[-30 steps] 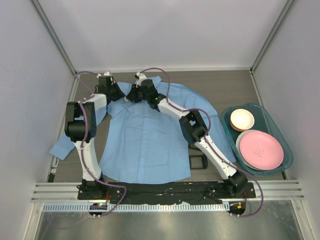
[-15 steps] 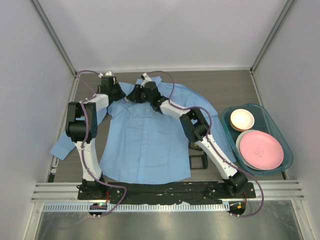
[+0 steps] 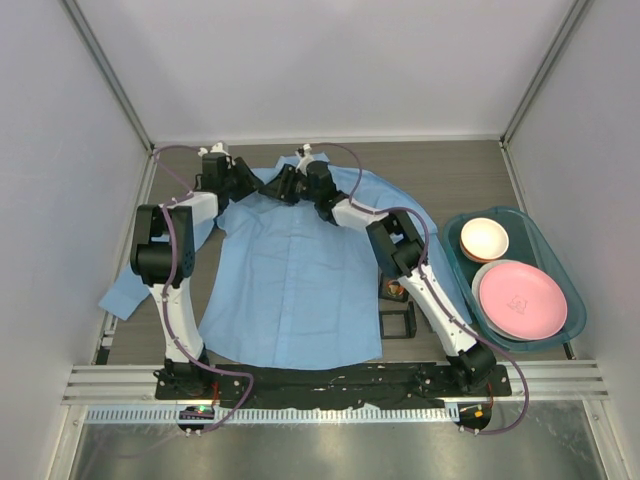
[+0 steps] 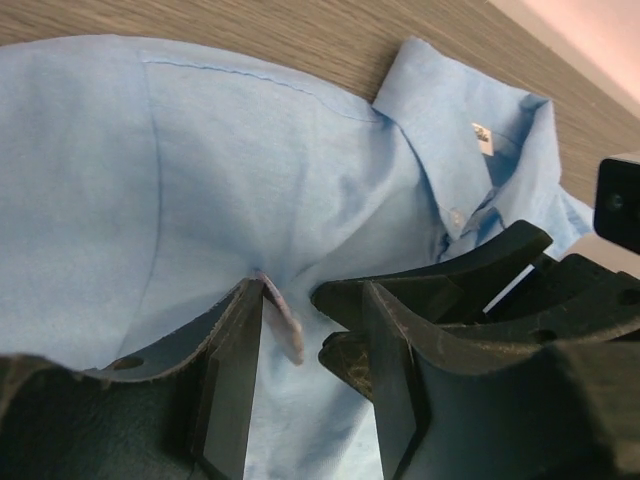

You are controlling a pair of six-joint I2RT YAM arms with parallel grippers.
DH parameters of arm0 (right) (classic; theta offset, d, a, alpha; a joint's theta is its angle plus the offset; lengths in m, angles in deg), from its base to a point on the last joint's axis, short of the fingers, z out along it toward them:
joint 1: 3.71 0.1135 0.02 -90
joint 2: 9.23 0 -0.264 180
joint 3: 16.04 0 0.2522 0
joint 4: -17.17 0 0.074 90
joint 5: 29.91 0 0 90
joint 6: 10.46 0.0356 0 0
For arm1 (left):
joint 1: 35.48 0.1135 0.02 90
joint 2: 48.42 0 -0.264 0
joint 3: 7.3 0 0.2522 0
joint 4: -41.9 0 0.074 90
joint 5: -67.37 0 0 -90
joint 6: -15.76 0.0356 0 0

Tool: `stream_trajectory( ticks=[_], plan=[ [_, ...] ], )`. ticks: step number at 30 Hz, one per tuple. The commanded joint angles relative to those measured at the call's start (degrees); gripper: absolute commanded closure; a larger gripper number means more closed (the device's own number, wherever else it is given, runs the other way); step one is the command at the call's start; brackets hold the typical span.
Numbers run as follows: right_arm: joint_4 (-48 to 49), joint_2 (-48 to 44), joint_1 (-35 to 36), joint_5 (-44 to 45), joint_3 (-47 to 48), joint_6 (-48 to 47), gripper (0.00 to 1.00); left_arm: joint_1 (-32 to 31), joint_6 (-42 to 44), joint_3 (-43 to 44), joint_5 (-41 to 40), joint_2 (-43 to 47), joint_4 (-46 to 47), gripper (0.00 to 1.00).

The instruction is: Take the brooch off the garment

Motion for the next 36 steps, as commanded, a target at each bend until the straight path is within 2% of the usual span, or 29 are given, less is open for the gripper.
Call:
stream_trajectory(
  ticks=[1,13,15,16,21,28,29,36],
  plan=[
    [5.50,-2.55,-2.46,-2.03,-0.90,4.15,0.49,-0.45,-2.00,-0.93,4.57,2.90,3.09,0.52],
    [8.43,-3.26,-3.43,-3.87,-2.76,4.51,0.50,-0.45,-7.19,-0.75,9.94,-1.32,9.95,0.50],
    [6.58,-2.64,-3.00,-4.14,-0.65,2.76,0.55,-0.28,-7.19,-2.06,9.24,-0.19,10.82,0.50],
    [5.44,-2.29,-2.82,-4.06,-0.38,1.97,0.60,-0.19,-7.10,-2.68,8.54,0.61,11.70,0.50],
    [2.45,-2.29,-0.10,-1.42,0.59,-4.78,0.62,1.13,-5.70,-8.04,2.75,6.40,13.20,0.50],
    [-5.02,-0.71,1.84,4.29,5.33,-11.66,0.63,4.12,-10.70,-11.29,2.90,5.10,16.35,0.69],
    [-4.94,-0.44,1.93,4.47,5.95,-11.66,0.63,6.29,-12.36,-12.87,2.99,5.10,17.58,0.71],
    [-5.73,0.26,1.93,5.44,7.10,-11.75,0.66,7.90,-13.51,-14.29,2.11,3.87,18.65,0.73]
  ],
)
